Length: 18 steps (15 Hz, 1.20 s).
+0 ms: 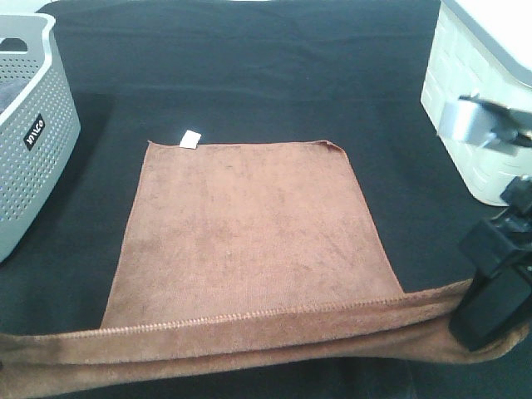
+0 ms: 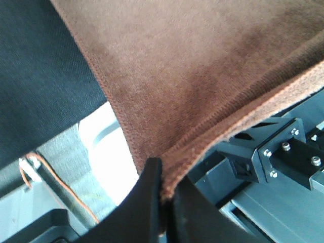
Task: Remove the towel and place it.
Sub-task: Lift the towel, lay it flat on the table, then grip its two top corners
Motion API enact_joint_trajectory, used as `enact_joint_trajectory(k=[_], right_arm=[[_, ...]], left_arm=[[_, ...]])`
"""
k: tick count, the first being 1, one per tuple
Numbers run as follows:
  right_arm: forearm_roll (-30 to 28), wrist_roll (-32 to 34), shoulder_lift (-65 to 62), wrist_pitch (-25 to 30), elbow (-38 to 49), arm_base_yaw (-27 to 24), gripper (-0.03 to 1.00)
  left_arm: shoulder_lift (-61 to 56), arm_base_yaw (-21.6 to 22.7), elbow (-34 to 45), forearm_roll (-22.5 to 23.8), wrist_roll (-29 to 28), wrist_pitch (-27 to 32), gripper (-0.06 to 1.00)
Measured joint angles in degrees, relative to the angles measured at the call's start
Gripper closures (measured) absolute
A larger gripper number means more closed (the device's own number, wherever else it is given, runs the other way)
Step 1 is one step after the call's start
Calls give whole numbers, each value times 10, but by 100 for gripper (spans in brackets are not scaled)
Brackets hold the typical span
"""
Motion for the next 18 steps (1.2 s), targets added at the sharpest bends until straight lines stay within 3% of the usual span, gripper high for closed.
enact_joint_trajectory(k=[10,12,15,18], right_arm=[[3,-5,120,-8,0,-1,96],[2,-5,140,-28,0,22,96],[12,1,186,-77,1,120,96],[6,15,211,-84,2,163,96]], left_arm=[[100,2,1,-4,19,0,94],[112,1,2,-6,32,-4,94],[135,-58,2,-6,38,-9,94],[137,-125,2,-6,19,-17,94]])
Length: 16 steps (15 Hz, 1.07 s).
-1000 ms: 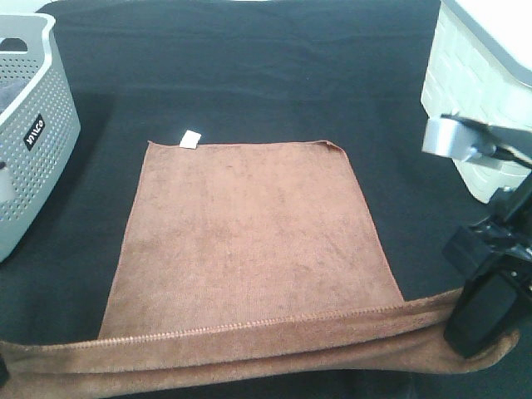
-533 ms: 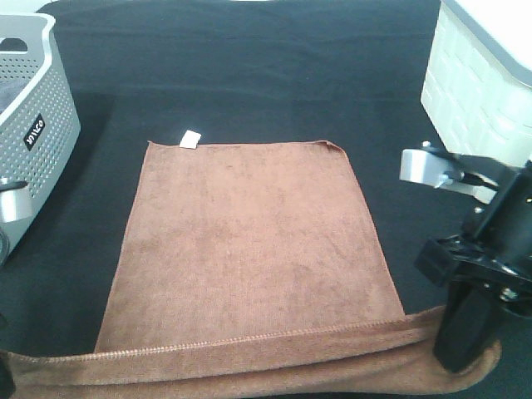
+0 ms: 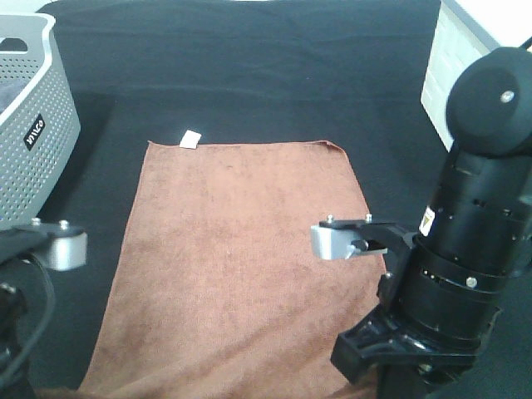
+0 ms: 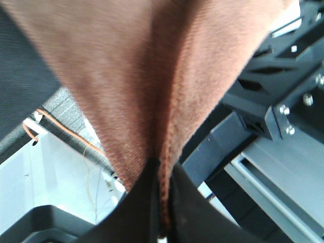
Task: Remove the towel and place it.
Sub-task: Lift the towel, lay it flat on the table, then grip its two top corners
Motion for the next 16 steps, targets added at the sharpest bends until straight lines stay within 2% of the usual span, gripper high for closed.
enact_joint_trajectory(k=[4,9,13,16], right_arm=[[-77,45,0,17,0,3,96],[-99,49,0,47,24,4,96],[-28,34,0,1,24,4,96],[-9,28,9,-18,24,4,96]], left_arm=[[0,-68,0,-5,-31,-16,94],[14,-80,0,-23,-37,-29,94],[74,-80,-2,-34,-28,-33,94],[99,-80,-23,-37,-26,-40,94]])
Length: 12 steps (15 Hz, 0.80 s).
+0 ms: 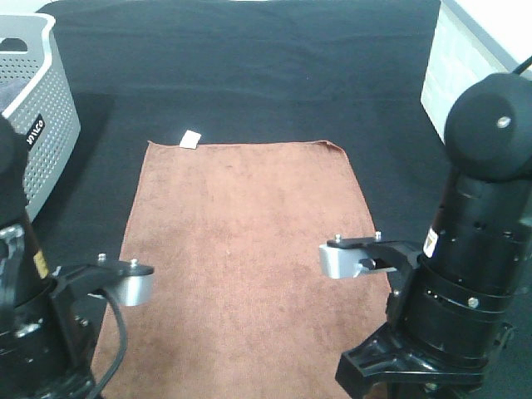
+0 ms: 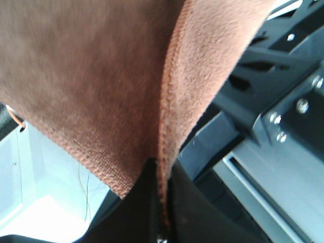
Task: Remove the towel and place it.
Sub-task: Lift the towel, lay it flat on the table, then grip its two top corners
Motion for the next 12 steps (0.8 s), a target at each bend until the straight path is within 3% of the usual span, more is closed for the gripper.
enact_joint_trajectory(k=[6,8,10,11,12], right_arm=[[18,-9,25,-1,0,0,95],[21,-10,25,-1,0,0,80],[21,-7,25,-1,0,0,59],[21,-7,25,-1,0,0,59],[21,-2,25,-1,0,0,47]], left_arm=[[21,-6,-4,-32,2,-22,94],[21,-36,-4,-38,2,-50,91],[21,-63,-4,-42,-6,-78,77],[21,-63,-4,-42,-6,-78,77],[21,-72,-4,-42,-17,-92,64]])
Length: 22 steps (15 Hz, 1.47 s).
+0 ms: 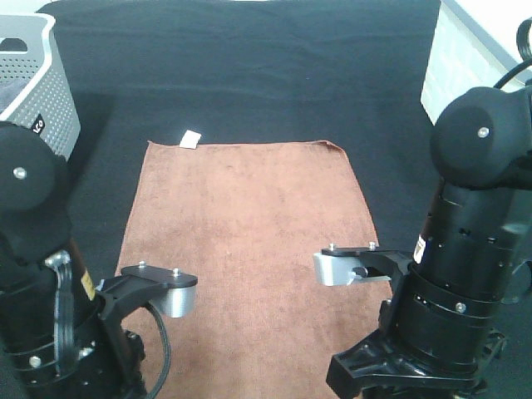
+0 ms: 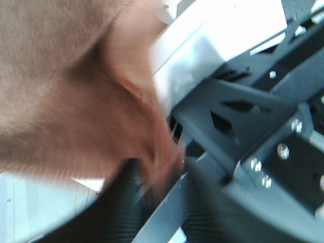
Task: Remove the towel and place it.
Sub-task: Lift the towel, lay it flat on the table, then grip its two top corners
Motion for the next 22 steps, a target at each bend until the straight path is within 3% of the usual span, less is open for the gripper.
enact_joint_trajectory(k=[3,4,7,9,10,11,12,14,16,20,22], right_arm=[[-1,3,-7,0,0,0,28],[-2,3,-16,-2,0,0,28],[-36,13,-48,-14,0,0,27],[-83,15,-85,-18,0,-34,27],[-89,15,-91,-15,-1,-52,27],[-104,4,-104,9,-39,-141,26],[-104,4,-104,9,-39,-141,26],[-106,-3,-104,11,-99,-178,15],[-112,22,-104,1,-147,-182,9],[-120,18,-97,-34,-171,-184,8],[-112,-10,-54,-13,-212,-223,8]], left_arm=[[0,-6,-4,1,-27,-7,12],[0,-6,-11,1,-27,1,8],[1,-7,-45,3,-16,20,6],[1,2,-97,34,-1,33,5],[1,21,-124,52,1,41,5],[1,72,-176,82,4,46,5],[1,72,-176,82,4,46,5],[1,122,-223,120,6,46,5],[1,156,-243,139,-14,48,5],[3,173,-246,162,-25,38,5],[38,199,-288,170,-25,42,5]])
